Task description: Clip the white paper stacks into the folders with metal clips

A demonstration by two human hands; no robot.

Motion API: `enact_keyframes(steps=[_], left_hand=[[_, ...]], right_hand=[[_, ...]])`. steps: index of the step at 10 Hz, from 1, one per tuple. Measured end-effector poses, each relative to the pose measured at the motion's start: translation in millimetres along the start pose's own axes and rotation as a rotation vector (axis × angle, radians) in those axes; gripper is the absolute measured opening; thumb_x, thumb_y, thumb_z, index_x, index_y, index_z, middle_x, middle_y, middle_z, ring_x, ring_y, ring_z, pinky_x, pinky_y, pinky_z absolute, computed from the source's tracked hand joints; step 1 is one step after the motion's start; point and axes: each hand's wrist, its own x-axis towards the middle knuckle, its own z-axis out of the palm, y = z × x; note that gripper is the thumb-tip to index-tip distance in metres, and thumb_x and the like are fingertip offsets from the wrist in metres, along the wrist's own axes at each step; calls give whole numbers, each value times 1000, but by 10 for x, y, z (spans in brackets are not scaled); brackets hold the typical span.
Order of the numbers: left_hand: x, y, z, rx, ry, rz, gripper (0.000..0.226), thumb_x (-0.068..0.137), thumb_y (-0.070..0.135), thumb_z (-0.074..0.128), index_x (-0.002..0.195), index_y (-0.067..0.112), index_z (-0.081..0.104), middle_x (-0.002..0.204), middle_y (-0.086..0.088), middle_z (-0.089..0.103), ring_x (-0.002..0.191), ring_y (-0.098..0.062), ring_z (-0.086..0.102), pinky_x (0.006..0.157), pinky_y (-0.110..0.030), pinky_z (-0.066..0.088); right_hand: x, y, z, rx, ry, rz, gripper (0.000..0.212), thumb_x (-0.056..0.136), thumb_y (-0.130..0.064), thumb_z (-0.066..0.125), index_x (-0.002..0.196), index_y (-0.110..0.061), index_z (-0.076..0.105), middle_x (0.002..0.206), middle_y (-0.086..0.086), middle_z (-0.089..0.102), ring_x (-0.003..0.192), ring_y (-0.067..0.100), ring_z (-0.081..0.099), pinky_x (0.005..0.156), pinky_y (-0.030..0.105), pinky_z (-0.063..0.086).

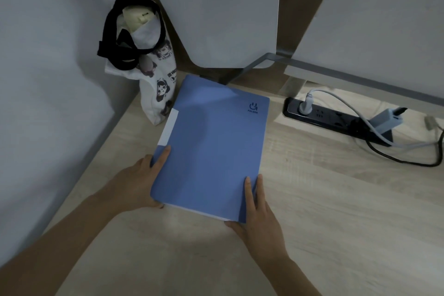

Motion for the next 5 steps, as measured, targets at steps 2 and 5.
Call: enact_keyframes(steps=[2, 5], left_hand=[[27, 30, -33, -58, -76, -90, 123, 65, 46, 75, 129, 38, -30, 123, -18, 41, 100, -30, 50, 69, -32, 44], [-378, 418, 54, 13, 334, -245, 90, 83, 41, 51, 148, 11, -4, 158, -15, 3, 102, -37, 61, 76, -38, 51]], right_hand=[[3, -38, -66, -2, -103, 52, 98, 85, -55, 49, 137, -26, -29, 141, 1, -36, 143, 27, 21, 100, 32, 43], [-181, -40, -899, 359, -221, 200, 104, 59, -82, 49, 141, -23, 22, 148, 1, 17, 116, 8, 52, 82, 12, 41]])
